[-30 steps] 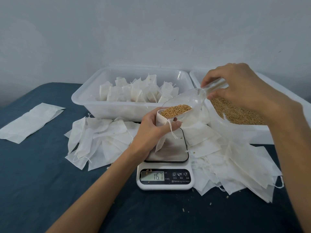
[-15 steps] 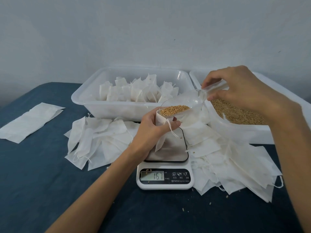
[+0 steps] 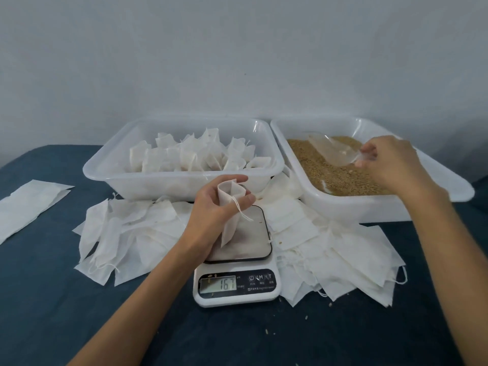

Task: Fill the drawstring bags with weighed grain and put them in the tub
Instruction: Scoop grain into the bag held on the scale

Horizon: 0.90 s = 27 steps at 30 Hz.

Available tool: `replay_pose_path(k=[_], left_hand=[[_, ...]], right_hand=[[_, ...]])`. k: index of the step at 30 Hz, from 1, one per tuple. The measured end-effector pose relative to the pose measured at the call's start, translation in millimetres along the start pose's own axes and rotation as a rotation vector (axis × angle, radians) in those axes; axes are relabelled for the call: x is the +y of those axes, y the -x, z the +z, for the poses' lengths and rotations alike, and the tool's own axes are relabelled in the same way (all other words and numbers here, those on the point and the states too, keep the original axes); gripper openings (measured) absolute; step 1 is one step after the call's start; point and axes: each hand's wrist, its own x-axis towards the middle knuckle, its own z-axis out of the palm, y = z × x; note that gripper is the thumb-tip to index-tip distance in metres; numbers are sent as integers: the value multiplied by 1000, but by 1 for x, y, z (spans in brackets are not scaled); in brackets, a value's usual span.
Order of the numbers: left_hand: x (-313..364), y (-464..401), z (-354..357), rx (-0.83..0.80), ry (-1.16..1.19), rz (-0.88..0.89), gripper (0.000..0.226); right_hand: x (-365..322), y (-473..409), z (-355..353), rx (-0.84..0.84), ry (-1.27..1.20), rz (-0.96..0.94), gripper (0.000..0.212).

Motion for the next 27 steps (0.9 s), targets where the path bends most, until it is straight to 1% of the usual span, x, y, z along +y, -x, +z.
replay_pose_path(k=[2, 5, 10, 13, 16, 18, 19, 20, 21, 22, 23, 24, 25, 27], left_hand=[[1, 0, -2, -10, 12, 13, 33], [2, -1, -3, -25, 31, 20, 33], [-2, -2, -3, -44, -8, 49, 36], [-4, -5, -7, -29, -27, 74, 46], [-5, -6, -7, -24, -48, 78, 52], [-4, -5, -5, -19, -54, 66, 49], [-3, -4, -5, -12, -50, 58, 47], [-2, -3, -5, -7, -58, 51, 45], [-1, -2, -5, -8, -80, 48, 44], [0, -1, -5, -20, -119, 55, 42], [0, -1, -4, -43, -170, 71, 38], [-1, 0, -2, -67, -230, 88, 37], [-3, 1, 1, -78, -304, 103, 40], [-4, 3, 5, -72, -470, 129, 40]], right_hand=[[11, -5, 8, -57, 77, 53, 21], [20, -10, 20, -178, 164, 101, 17], [18, -16, 29, -294, 309, 96, 21], [16, -15, 31, -370, 377, 69, 14], [13, -15, 31, -393, 399, 60, 1], [8, -11, 27, -370, 413, 46, 9], [3, -7, 25, -300, 407, 21, 13], [-6, 0, 23, -186, 363, -19, 14], [-18, 9, 21, -52, 267, -72, 13], [-33, 21, 19, 68, 133, -153, 12], [-49, 36, 19, 148, -11, -256, 10], [-65, 52, 19, 180, -147, -363, 8], [-80, 69, 21, 170, -272, -463, 7], [-102, 100, 30, 93, -482, -585, 8]])
